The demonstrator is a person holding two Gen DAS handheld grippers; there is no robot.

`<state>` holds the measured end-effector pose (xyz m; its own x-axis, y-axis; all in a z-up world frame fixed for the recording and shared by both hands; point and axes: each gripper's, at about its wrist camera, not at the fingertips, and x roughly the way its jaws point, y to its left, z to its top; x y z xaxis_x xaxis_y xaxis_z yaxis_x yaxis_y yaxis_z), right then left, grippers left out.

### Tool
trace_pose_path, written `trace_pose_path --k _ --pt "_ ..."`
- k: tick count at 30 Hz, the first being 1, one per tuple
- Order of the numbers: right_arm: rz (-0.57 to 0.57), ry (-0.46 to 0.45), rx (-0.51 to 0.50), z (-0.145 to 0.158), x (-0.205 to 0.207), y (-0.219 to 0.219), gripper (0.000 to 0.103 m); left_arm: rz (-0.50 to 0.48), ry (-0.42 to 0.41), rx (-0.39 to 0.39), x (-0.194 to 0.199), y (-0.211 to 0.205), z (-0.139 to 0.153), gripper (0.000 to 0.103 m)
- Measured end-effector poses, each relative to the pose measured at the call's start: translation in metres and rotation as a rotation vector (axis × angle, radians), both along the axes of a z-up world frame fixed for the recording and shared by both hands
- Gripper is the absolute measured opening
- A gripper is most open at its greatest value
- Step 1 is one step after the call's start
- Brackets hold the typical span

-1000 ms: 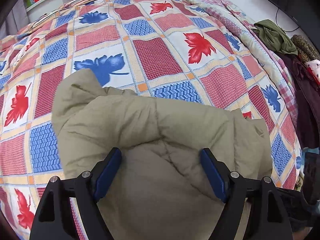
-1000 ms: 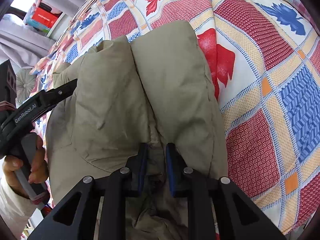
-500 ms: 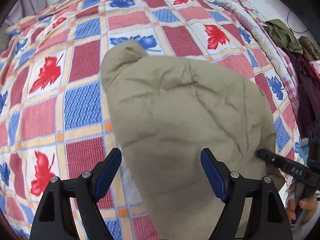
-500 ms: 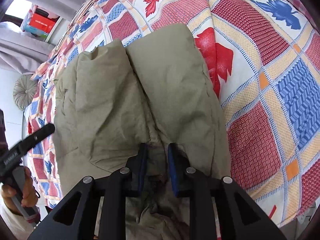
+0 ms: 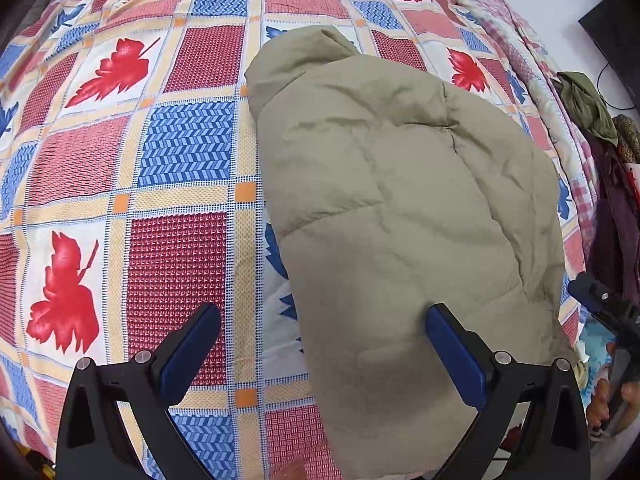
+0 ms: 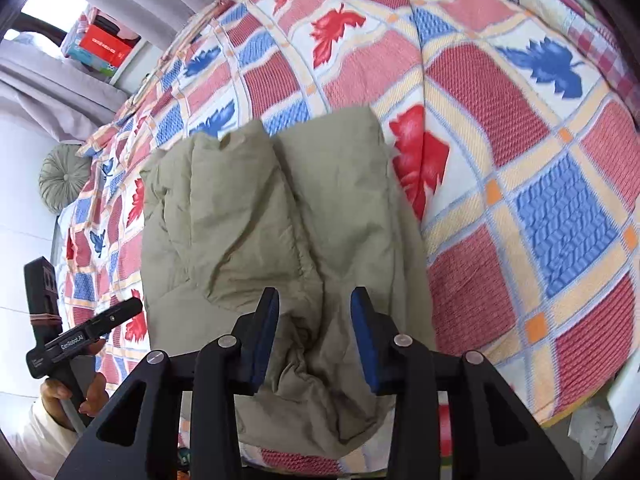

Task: Fold large clothes
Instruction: 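Grasp the folded jacket bundle edge with both tools and lift it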

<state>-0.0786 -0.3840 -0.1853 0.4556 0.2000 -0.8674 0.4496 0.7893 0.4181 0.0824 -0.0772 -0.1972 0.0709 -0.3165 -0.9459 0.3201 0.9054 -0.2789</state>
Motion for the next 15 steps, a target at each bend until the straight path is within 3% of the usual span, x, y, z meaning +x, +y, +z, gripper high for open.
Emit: trace_pose_path --k 2,6,10,15 --pt "-0.026 -0.008 -0.017 -0.001 0.002 -0.012 0.083 0.007 0.007 -0.024 0.001 -0.001 -0.003 0.103" --pt "-0.041 -0.013 0.060 -0.014 0.008 -0.033 0.085 0.024 0.032 -0.090 0.004 -0.001 -0.008 0.103" --pt "-0.018 -0.004 0.178 -0.037 0.016 -0.046 0.103 0.044 0.077 -0.183 0.012 0.007 -0.017 0.103" --pt "0.021 0.002 0.303 -0.067 0.030 -0.055 0.103 0.076 0.186 -0.339 0.024 0.018 -0.045 0.103"
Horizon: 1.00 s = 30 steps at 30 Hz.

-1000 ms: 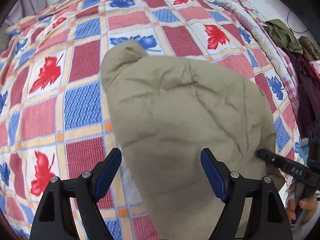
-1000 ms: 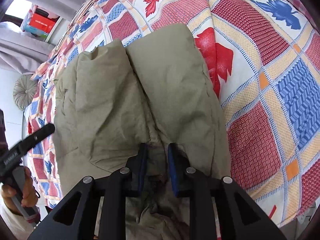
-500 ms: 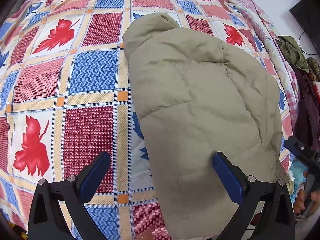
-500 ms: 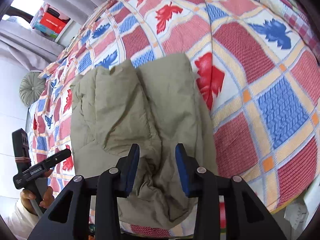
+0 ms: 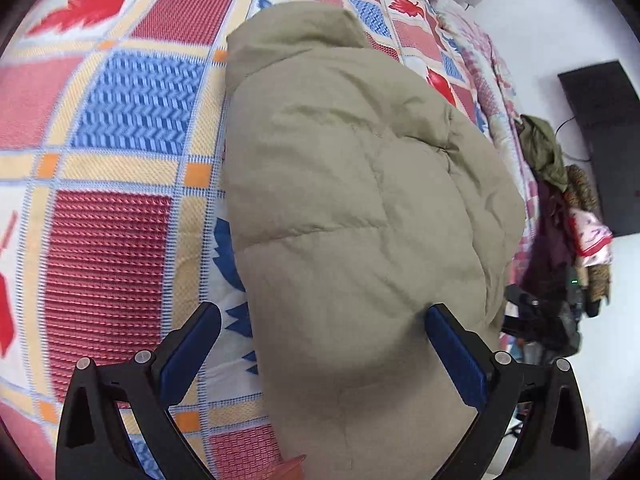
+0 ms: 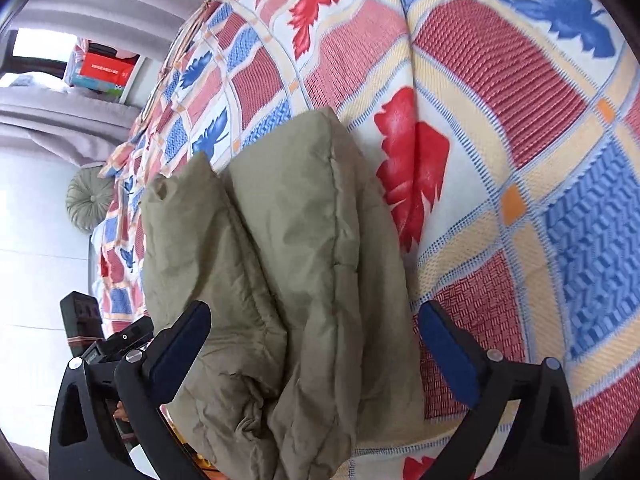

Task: Fold large clothes
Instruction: 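Grasp the folded jacket bundle edge with both tools and lift it, then fold the lifted bundle over and press it down with both tools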

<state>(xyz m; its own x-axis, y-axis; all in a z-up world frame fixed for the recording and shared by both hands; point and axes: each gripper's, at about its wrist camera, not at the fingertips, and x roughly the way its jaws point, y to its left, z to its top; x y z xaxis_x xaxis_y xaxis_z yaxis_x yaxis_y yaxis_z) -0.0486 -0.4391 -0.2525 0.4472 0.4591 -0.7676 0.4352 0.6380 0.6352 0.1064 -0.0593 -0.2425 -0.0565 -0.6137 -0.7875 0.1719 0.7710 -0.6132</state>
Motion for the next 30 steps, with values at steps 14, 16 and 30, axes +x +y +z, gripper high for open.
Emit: trace_pose_path --k 14,16,30 --pt "0.218 -0.081 0.141 -0.022 0.054 0.028 0.103 0.032 0.155 -0.175 0.011 -0.026 -0.047 0.103" --pt "0.279 -0.044 0.084 -0.024 0.064 0.037 0.103 0.010 0.145 -0.170 0.012 -0.036 -0.049 0.103" --pt "0.242 0.063 0.132 -0.047 0.096 0.054 0.101 -0.022 0.076 -0.177 0.010 -0.072 -0.025 0.075"
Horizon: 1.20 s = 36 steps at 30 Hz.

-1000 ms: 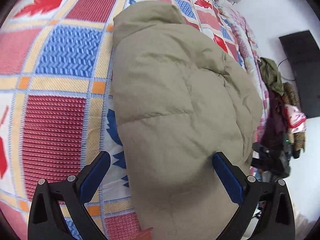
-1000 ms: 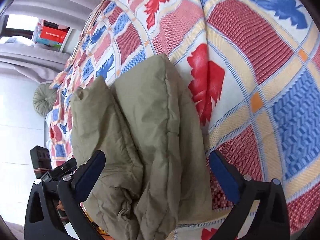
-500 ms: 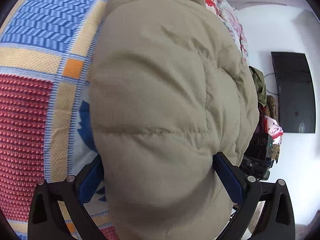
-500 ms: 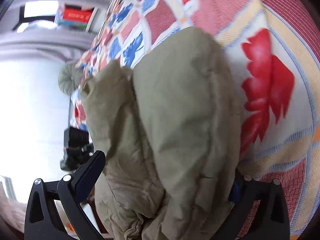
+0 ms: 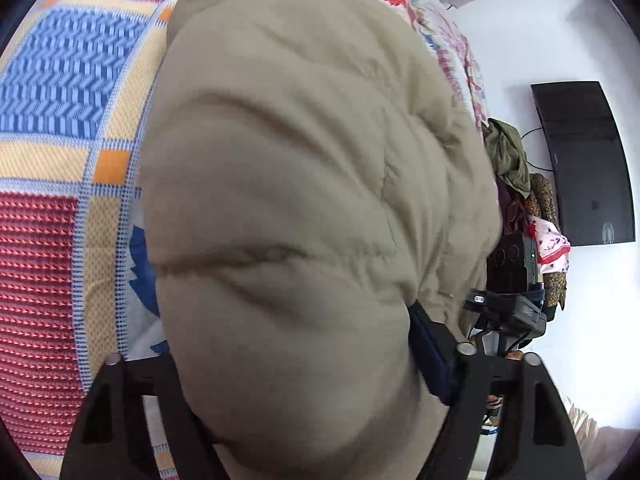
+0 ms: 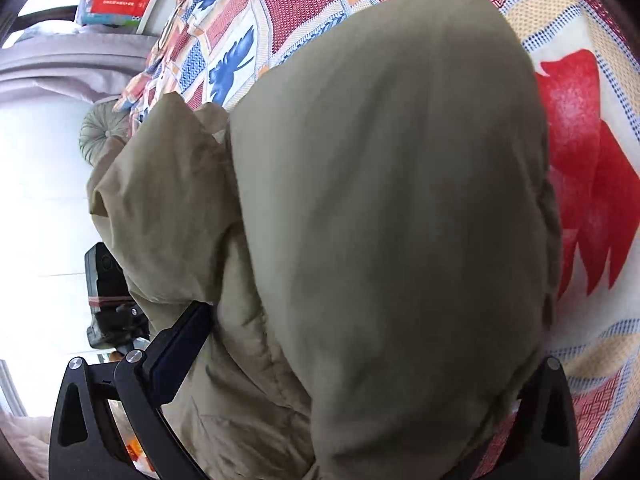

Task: Fold large clothes
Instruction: 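Fold the lifted bundle over and press it down with both tools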

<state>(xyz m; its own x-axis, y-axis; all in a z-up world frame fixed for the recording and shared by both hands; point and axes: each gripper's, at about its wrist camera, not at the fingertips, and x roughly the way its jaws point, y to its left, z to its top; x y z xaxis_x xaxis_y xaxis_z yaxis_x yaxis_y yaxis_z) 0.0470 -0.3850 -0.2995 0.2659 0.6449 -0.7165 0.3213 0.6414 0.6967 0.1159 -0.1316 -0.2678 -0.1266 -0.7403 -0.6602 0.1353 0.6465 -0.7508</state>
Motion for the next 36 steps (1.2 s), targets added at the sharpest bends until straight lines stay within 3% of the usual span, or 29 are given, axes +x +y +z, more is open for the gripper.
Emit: trace_pose_path --k 1,2,5,7,13,19,24,27,32,36 --pt "-0.007 -0.004 0.017 0.002 0.001 0.001 0.092 0.000 -0.007 -0.005 -0.002 0.003 0.005 0.072" --pt "-0.013 -0.007 0.027 0.005 0.001 0.003 0.076 0.000 -0.020 -0.007 -0.001 0.003 0.009 0.072" --pt "-0.016 -0.035 0.047 0.020 0.004 0.014 0.053 0.003 -0.068 -0.011 0.004 0.005 0.029 0.072" --pt "0.001 -0.060 0.041 0.034 0.011 0.026 0.048 0.014 -0.095 -0.019 0.014 0.013 0.043 0.072" --pt "0.041 -0.140 0.052 0.068 0.051 0.063 0.047 0.052 -0.205 0.004 0.055 0.057 0.081 0.072" --pt "0.077 -0.203 0.067 0.078 0.119 0.111 0.047 0.116 -0.286 0.082 0.119 0.100 0.090 0.072" --pt "0.095 -0.226 0.050 0.063 0.180 0.150 0.047 0.182 -0.316 0.187 0.165 0.123 0.058 0.072" --pt "0.096 -0.213 0.020 0.044 0.206 0.169 0.047 0.227 -0.278 0.236 0.180 0.143 0.021 0.077" --pt "0.073 -0.181 -0.010 0.013 0.213 0.180 0.050 0.267 -0.289 0.232 0.176 0.153 -0.009 0.087" --pt "0.049 -0.162 -0.004 -0.001 0.212 0.178 0.055 0.262 -0.318 0.297 0.167 0.155 -0.005 0.088"
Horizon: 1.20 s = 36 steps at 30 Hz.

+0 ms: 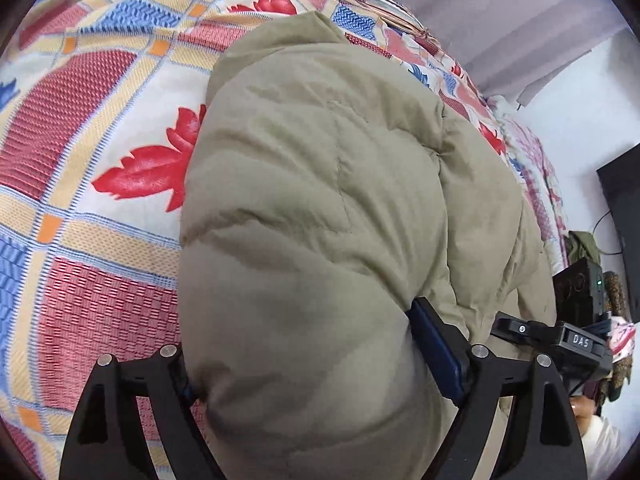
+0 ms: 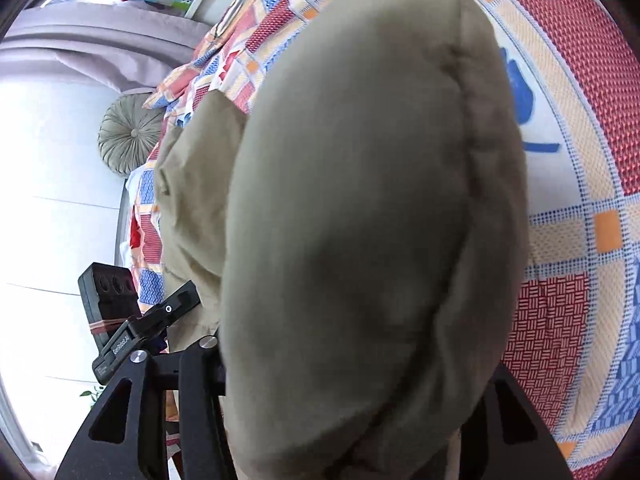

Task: Fold large clothes
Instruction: 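Fold the lifted bundle over and press it down with both tools, then press the folded bundle flat and open both tools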

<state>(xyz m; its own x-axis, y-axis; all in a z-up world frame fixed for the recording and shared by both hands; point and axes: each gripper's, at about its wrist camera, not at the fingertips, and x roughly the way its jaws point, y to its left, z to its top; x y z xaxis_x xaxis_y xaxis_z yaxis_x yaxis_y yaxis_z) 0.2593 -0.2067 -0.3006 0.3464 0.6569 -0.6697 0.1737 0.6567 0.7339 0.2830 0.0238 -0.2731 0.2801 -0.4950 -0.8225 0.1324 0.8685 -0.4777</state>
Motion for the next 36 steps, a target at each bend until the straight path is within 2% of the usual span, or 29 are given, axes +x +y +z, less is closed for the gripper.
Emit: trace_pose_path --k 4,10,12,13,14,17,19,20,24,26,29,36 --pt "-0.014 0.030 -0.053 0.013 -0.018 -0.009 0.058 -0.003 -0.088 0.089 -0.005 0.011 0.034 0.088" --pt "-0.041 -0.055 -0.296 0.080 -0.076 -0.017 0.057 0.013 -0.225 0.138 0.012 0.026 0.081 0.088" --pt "-0.045 -0.114 -0.345 0.100 -0.095 -0.012 0.042 0.004 -0.229 0.124 0.018 0.013 0.086 0.088" --pt "-0.034 -0.139 -0.340 0.106 -0.098 -0.012 0.026 -0.004 -0.224 0.128 0.020 0.002 0.086 0.088" --pt "-0.025 -0.157 -0.330 0.110 -0.101 -0.017 0.021 -0.021 -0.221 0.144 0.021 -0.012 0.082 0.088" --pt "0.035 -0.200 -0.309 0.114 -0.103 -0.004 0.021 -0.071 -0.235 0.237 0.016 -0.049 0.069 0.088" --pt "0.077 -0.197 -0.355 0.120 -0.095 0.017 0.020 -0.081 -0.236 0.276 0.011 -0.062 0.061 0.088" --pt "0.098 -0.186 -0.412 0.111 -0.096 0.025 0.020 -0.083 -0.240 0.293 0.008 -0.067 0.058 0.088" --pt "0.127 -0.095 -0.530 0.065 -0.109 0.021 0.020 -0.103 -0.261 0.315 0.001 -0.085 0.050 0.088" --pt "0.109 -0.070 -0.528 0.052 -0.118 0.013 0.017 -0.105 -0.270 0.335 -0.001 -0.090 0.049 0.088" --pt "0.080 -0.061 -0.511 0.032 -0.120 0.007 0.016 -0.106 -0.268 0.350 -0.006 -0.091 0.053 0.088" --pt "0.072 -0.044 -0.484 0.027 -0.121 0.000 0.016 -0.074 -0.267 0.343 -0.035 -0.054 0.082 0.088"
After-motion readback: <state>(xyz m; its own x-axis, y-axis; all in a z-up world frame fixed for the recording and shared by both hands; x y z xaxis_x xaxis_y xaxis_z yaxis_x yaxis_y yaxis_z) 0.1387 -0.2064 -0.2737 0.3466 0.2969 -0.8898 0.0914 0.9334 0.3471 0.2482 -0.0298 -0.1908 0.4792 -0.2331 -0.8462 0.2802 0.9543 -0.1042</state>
